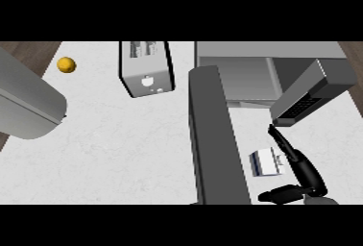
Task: Pick up the milk, place it into the microwave and close the microwave
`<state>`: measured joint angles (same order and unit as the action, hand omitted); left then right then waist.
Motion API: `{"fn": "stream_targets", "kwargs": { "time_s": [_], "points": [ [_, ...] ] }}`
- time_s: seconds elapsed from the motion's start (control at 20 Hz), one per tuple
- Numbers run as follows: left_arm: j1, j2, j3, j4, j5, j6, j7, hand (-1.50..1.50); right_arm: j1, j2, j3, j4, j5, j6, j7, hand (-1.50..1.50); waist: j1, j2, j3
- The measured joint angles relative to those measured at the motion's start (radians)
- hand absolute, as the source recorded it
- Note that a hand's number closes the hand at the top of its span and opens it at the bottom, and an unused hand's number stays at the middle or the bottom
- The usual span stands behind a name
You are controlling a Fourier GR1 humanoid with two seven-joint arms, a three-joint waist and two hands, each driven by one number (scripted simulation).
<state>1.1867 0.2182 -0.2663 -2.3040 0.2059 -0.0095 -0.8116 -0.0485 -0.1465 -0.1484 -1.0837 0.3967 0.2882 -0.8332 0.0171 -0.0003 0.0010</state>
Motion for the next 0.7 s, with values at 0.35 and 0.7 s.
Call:
{"fn": "stream_targets", "kwargs": {
  "time_s": [0.35, 0.7],
  "points": [
    [0.004, -0.003, 0.009, 0.026, 0.013, -0.021, -0.027, -1.5, -0.061, -0.003, 0.001, 0.187, 0.049, -0.107, -0.1, -1.5, 0.0, -0.001, -0.002],
    [0.022, 0.004, 0.022, 0.02, 0.026, -0.037, -0.039, -1.5, -0.158, -0.025, -0.017, 0.371, 0.113, -0.246, -0.185, 1.5, 0.005, 0.0, -0.002]
  ]
}}
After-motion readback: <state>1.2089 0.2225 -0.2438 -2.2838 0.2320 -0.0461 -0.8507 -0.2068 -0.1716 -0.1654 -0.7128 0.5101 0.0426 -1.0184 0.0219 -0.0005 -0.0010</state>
